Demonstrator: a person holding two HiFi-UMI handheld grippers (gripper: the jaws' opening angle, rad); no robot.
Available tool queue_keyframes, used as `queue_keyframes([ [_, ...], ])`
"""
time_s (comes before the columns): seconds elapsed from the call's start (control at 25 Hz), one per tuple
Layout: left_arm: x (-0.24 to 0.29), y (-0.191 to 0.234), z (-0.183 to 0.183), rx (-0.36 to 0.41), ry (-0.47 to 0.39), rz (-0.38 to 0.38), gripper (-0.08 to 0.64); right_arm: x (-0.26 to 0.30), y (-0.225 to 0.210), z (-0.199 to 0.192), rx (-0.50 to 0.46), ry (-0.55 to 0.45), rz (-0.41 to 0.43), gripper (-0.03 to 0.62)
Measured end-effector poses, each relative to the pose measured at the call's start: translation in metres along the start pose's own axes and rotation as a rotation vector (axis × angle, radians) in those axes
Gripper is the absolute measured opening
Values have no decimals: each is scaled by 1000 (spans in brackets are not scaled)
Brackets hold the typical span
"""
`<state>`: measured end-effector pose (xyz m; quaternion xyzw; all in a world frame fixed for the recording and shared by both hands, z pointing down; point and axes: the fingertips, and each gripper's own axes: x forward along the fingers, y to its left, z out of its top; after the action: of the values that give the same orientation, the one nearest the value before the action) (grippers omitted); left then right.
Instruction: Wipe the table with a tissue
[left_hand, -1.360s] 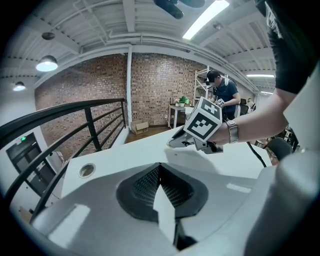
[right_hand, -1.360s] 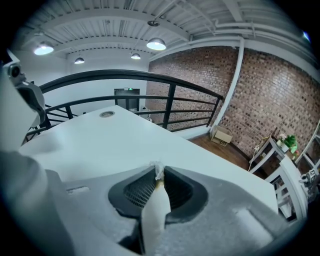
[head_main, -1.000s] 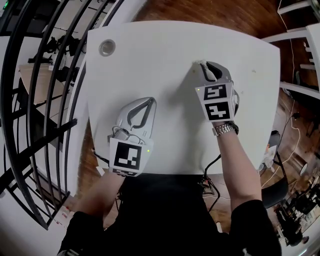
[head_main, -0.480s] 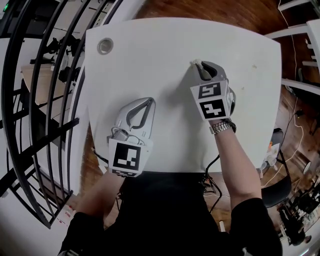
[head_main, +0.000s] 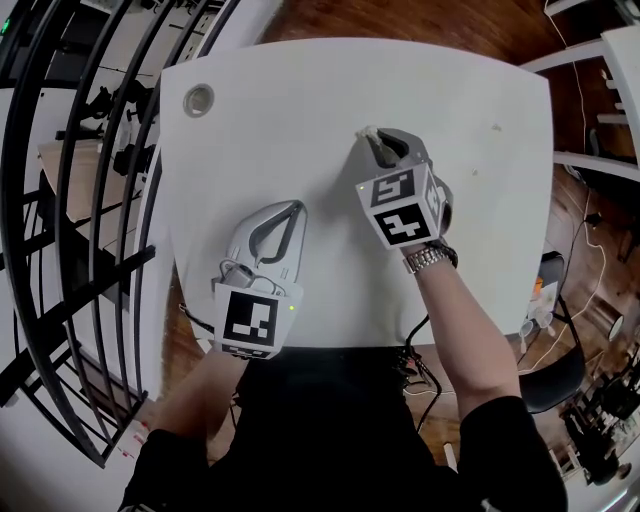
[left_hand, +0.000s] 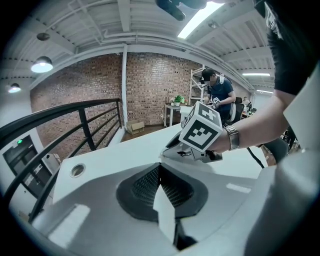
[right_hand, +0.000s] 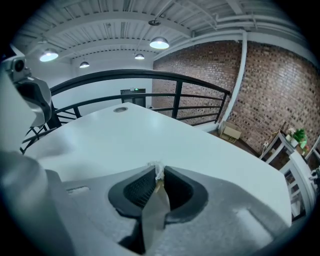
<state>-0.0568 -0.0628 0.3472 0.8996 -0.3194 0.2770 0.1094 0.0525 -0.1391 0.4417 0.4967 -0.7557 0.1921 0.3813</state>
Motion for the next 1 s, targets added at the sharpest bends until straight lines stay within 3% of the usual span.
queue_keyframes([
  [0.48,6,-21,-3,14,7,-32,17,-10,8,-5,7,-34,21,43],
  [1.0,14,-55,1,47,5,-70,17,-39,-12,-28,41,-57,-29,43],
])
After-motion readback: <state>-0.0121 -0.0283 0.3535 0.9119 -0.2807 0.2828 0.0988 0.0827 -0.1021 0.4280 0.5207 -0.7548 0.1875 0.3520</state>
